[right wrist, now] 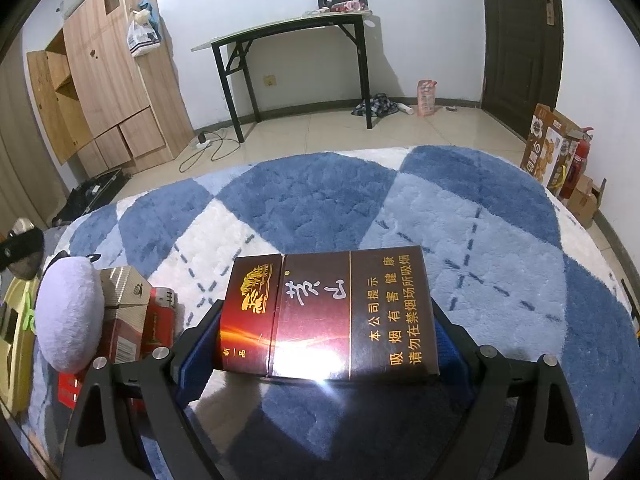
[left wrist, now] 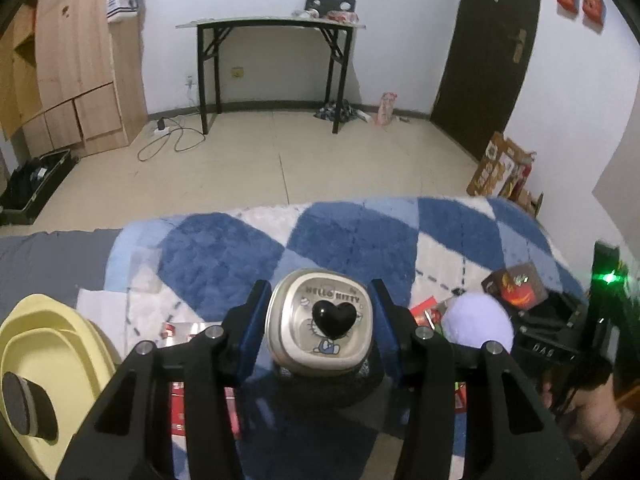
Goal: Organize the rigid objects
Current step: 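Carry the brown pack and Hello Kitty jar into the yellow tray and release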
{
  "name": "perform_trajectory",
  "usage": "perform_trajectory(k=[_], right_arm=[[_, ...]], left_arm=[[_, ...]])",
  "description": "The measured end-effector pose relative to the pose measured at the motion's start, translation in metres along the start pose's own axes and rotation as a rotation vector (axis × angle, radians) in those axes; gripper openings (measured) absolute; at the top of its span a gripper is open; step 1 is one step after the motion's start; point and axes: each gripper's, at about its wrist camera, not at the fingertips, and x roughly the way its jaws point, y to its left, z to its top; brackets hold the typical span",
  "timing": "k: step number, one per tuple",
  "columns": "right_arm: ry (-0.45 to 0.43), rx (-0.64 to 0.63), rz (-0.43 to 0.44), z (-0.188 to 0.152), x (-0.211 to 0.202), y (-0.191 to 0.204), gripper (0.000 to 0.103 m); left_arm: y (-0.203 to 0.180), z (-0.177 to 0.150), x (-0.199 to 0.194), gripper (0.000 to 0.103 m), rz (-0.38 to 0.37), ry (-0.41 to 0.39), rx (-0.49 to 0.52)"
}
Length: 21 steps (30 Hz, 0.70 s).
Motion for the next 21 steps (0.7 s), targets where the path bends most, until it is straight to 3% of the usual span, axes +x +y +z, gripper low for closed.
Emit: perform_trajectory(k=[8,14,18,21], right_arm=[[-0.022,-0.014,0.007,0.006,-0.014,-0.002,0.091],[-0.116,-0.052,0.014,0.032,-0.064,0.0,0.091],[-0.179,-0.152,0.071,0.053,-0.112,0.034,0.091],[-0.196,-0.251,0.166,0.055,-0.147,0.083,0.091]], left_arm=[[0.019,0.022,-0.05,0.051,0.033,-0.078,-0.024],[0.066,0.031,-0.11,0.051,0.1,-0.116,-0.063],[0.116,0.016,-0.154,0.051,0.17,-0.114,-0.083],[0.159,-0.008,-0.174,0.051,0.221,-0.078,-0.106]])
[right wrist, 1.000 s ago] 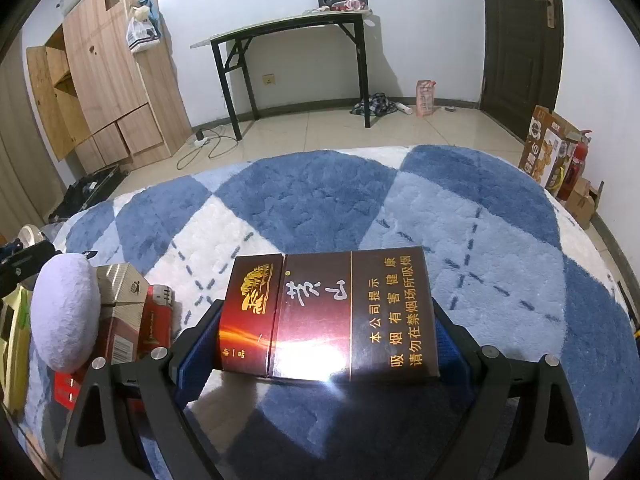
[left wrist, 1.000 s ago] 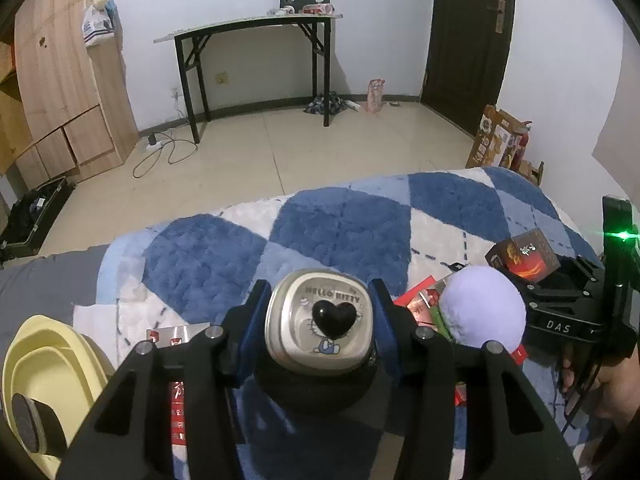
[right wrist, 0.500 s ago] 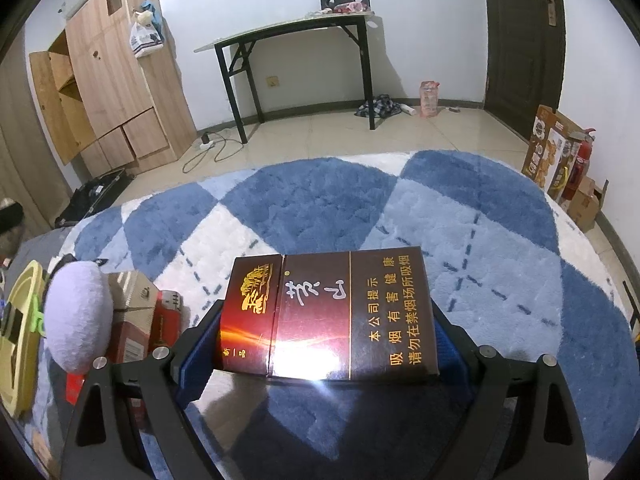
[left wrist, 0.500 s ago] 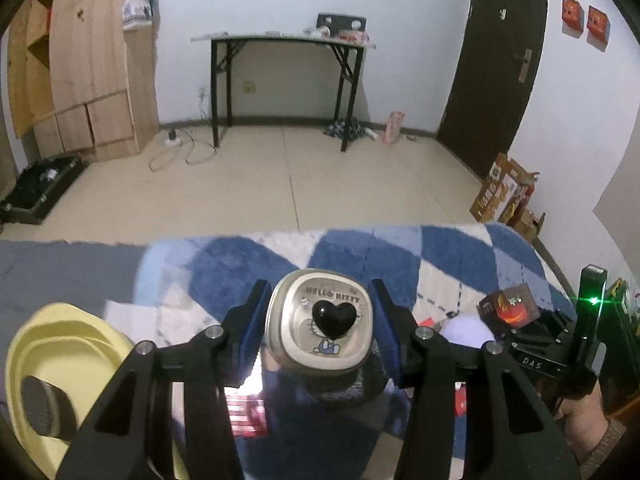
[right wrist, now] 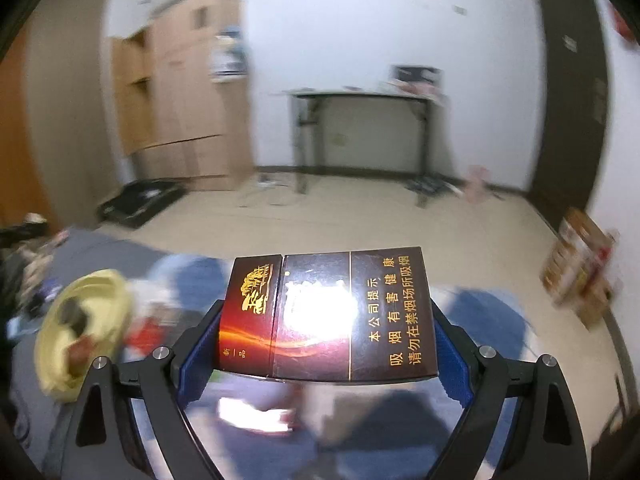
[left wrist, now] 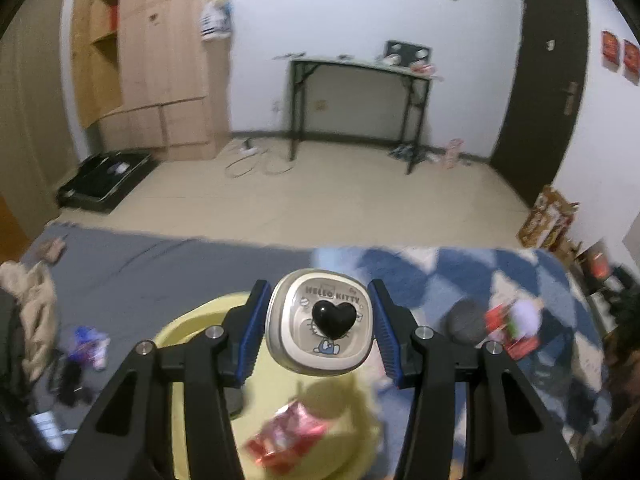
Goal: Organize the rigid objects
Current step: 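Carry the brown pack and Hello Kitty jar into the yellow tray and release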
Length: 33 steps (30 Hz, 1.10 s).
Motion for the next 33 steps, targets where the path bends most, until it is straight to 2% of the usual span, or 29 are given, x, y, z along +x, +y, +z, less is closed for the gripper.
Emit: perform_trajectory(k=[3,6,11,13,16,19,22,30,33], right_arm=[[0.042,-0.054,0.145,0.009,-0.005,0.066,0.091],[0.129,-0.118,0.304,0.001,0.017,0.147,0.091],[0.298,-0.192,0.418,-0.022,0.083,0.245,0.091],[0.351,-0.223,0.406,-0.023,0.114,0.273,0.091],[0.382,-0.289,0.381,-0.014,0.163,0.304,0.091],[0.448,-0.342,0.348,-0.009,0.203,0.326,0.091],[0.489,-0.338,0.342,-0.01,0.235,0.339,0.092],[0.424,-0.469,0.256,-0.028,0.244,0.378,0.092],[0.447,-0.479,0.252,-0.032,0.253,0.389,0.093]], left_arm=[[0.039,-0.026,0.0,0.051,0.03,0.046,-0.039],[0.068,-0.064,0.009,0.051,0.036,0.11,-0.068],[0.095,-0.115,0.036,0.051,0.032,0.241,-0.099],[0.094,-0.128,0.047,0.051,-0.003,0.292,-0.081],[0.085,-0.138,0.068,0.051,-0.047,0.345,-0.029],[0.083,-0.14,0.084,0.051,-0.054,0.362,-0.013],[0.093,-0.143,0.098,0.051,-0.053,0.371,-0.055],[0.088,-0.149,0.1,0.053,-0.038,0.341,-0.038],[0.089,-0.151,0.094,0.072,-0.058,0.332,-0.077]])
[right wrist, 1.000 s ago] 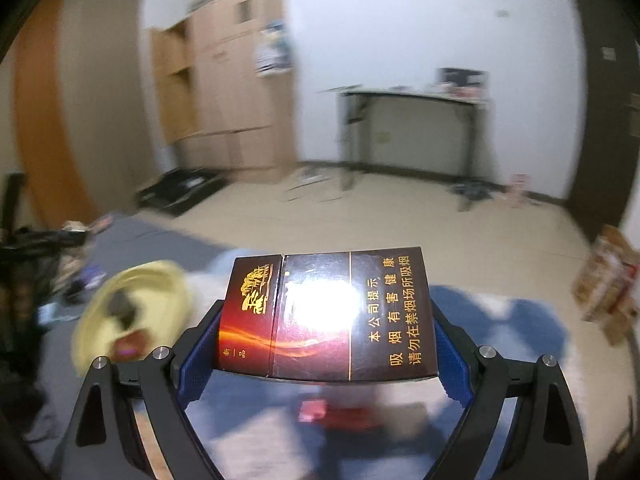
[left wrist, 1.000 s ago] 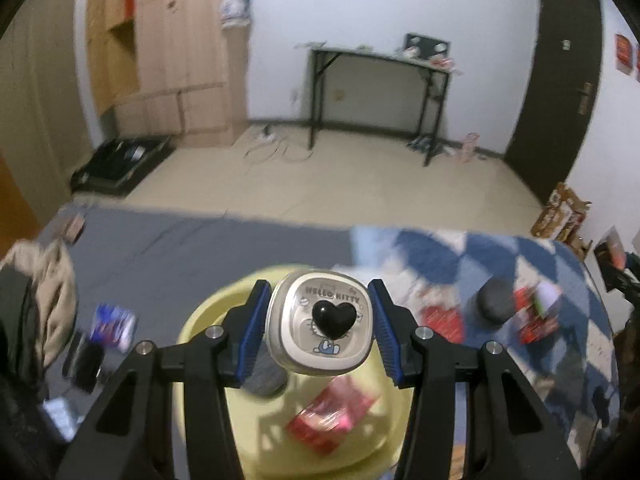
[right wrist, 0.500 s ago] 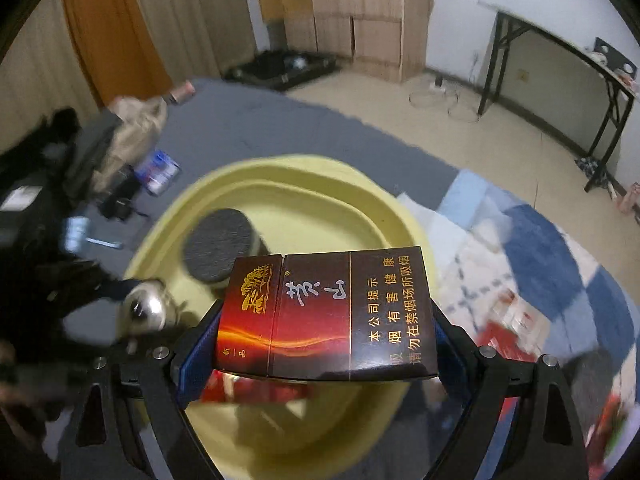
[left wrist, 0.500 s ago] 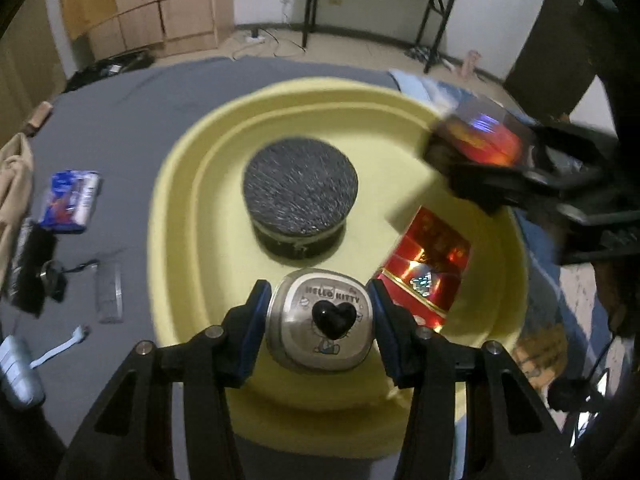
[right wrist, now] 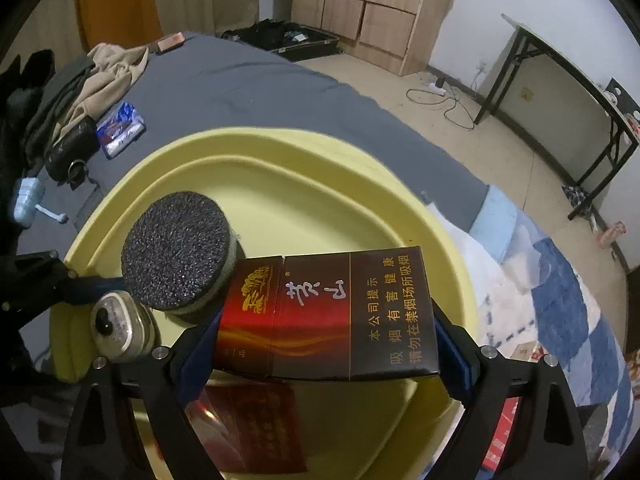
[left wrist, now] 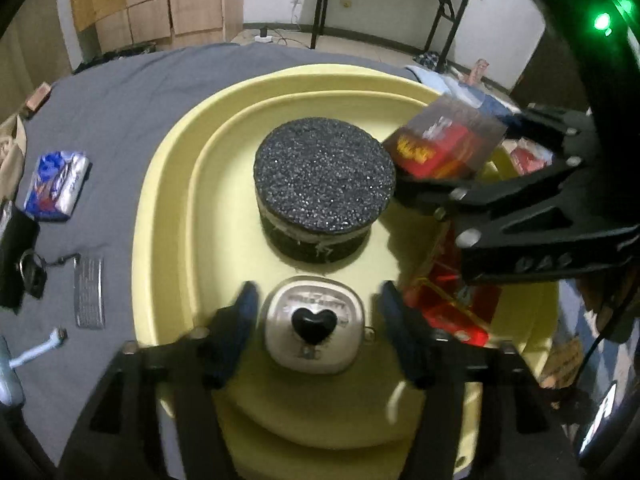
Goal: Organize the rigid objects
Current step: 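Carry the brown pack and Hello Kitty jar into the yellow tray and release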
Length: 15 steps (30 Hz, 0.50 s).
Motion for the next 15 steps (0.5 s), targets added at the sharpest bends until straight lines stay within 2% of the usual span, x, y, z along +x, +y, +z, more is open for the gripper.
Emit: perform_trajectory(k=[2,4,6,10,12,15], right_arm=[[0.038,-0.005,-0.005,-0.006,0.004,0.005,0.094],[0.021,-0.02,-0.015,-0.009,0.001,0.007,0.098],[-0.012,-0.002,0.0,-0.011,-0.009,0.006,0.103],[-0.124,0.087,0.019,-0.016,-0.055,-0.01,0.103],[-0.18,0.139,0.015,-0.023,-0.081,-0.026,0.103],[-0.239,0.247,-0.018,-0.05,-0.126,-0.066,0.103]], left_arm=[[-0.001,-0.001,-0.005,0.077,-0.009,-0.013,0.0],[-0.004,-0.004,-0.015,0.092,-0.004,-0.032,0.009],[-0.003,-0.006,-0.029,0.102,-0.009,-0.062,0.004],[-0.005,-0.008,-0.054,0.103,-0.051,-0.089,-0.001],[-0.015,-0.002,-0.064,0.103,-0.028,-0.084,0.035],[-0.04,0.02,-0.078,0.103,-0.034,-0.097,0.076]])
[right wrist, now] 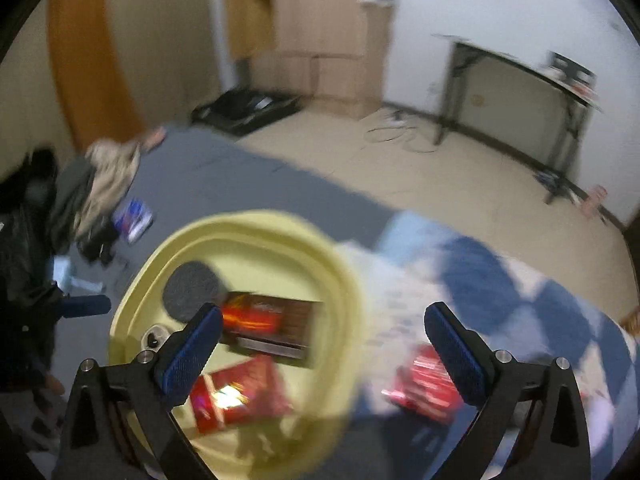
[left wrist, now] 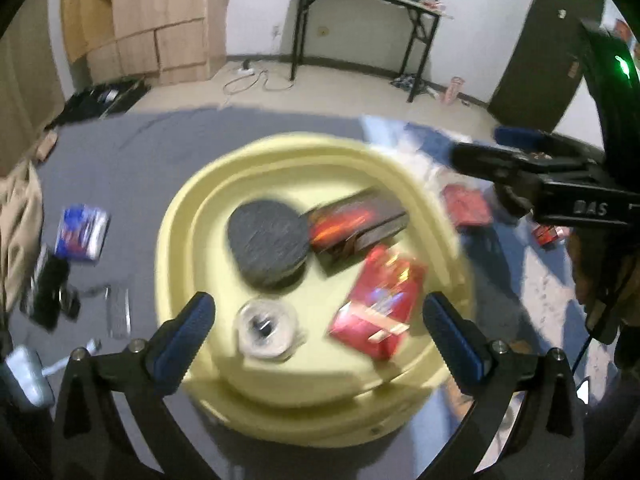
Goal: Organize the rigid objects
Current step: 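Carry the brown pack and Hello Kitty jar into the yellow tray and release, then grasp the white ball on red box with the right tool while the left tool grasps a red pack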
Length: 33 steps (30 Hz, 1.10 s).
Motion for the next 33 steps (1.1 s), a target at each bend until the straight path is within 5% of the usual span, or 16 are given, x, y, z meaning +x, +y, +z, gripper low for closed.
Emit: perform_trajectory(k=[5,10,13,21,26,29,30,33], right_arm=[[-0.01,0.145,-0.174,-0.041,-0.073,-0.115,0.103],[0.04,0.289,-0.241,-0.096,-0.099,-0.195,0.103],[0.049,0.346,-0.219,-0.12,-0.098,-0.22,0.103],[0.037,0.406,-0.109,-0.143,-0.068,-0.258,0.103],[0.0,0.307,-0.115,-0.145,-0.047,-0.259,0.101],[-0.032,0.248,-0.112,-0.144,-0.042,-0.251,0.087],[-0.038,0.226,-0.119,-0.144,-0.039,-0.248,0.081],[-0.024,0.183,-0.119,-0.143,-0.032,-0.242,0.06]], left_arm=[[-0.068,0.049,0.004,0.103,-0.067,-0.007,0.068],[-0.134,0.079,0.052,0.103,-0.08,0.088,0.133],[-0.154,0.08,0.076,0.103,-0.115,0.108,0.134],[-0.176,0.073,0.145,0.103,-0.016,0.168,0.12],[-0.188,0.067,0.165,0.103,0.006,0.153,0.18],[-0.193,0.067,0.168,0.084,0.006,0.13,0.181],[-0.193,0.067,0.168,0.056,0.005,0.131,0.179],[-0.191,0.063,0.166,0.057,-0.009,0.141,0.147]])
